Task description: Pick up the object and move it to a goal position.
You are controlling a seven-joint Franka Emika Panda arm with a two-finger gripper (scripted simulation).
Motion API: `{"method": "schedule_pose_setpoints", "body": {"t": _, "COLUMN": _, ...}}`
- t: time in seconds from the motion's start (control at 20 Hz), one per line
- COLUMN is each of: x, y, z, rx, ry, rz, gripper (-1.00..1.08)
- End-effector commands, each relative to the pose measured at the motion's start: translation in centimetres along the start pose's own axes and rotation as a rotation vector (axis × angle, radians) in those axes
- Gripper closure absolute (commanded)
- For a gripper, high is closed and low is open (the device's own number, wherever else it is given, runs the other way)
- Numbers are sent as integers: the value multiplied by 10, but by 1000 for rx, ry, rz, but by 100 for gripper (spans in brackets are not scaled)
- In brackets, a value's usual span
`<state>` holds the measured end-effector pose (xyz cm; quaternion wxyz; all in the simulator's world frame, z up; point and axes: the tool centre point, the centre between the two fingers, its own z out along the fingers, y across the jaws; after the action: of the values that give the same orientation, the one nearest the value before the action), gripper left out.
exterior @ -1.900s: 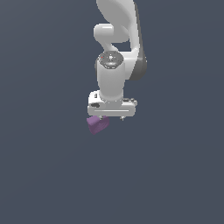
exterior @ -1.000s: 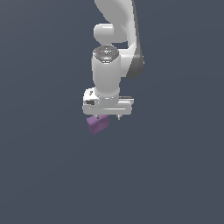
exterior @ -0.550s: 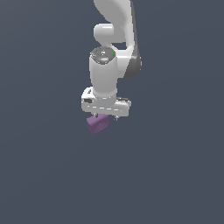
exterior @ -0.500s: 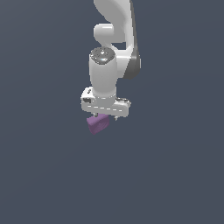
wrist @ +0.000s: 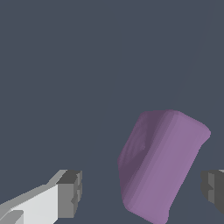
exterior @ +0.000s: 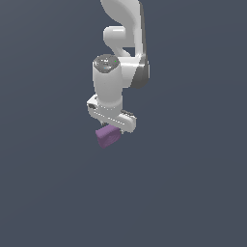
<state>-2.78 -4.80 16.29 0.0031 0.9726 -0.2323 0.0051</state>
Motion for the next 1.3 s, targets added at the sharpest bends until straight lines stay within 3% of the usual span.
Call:
{"method": "schedule_pose_setpoints", "body": {"t": 0.0, "x": -2, "y": 6, "z": 3, "rx": 1, "ry": -2, "rz": 82, "gripper": -92}}
{"method": "schedule_pose_setpoints", "body": {"t": 0.65, "x": -9, "y": 32, "z": 15, "rx": 1, "ry": -11, "rz": 411, "gripper": -92}}
{"method": "schedule_pose_setpoints", "body": {"t": 1.25, "x": -11, "y": 37, "z": 18, "rx": 1, "ry": -12, "rz": 473, "gripper": -92}}
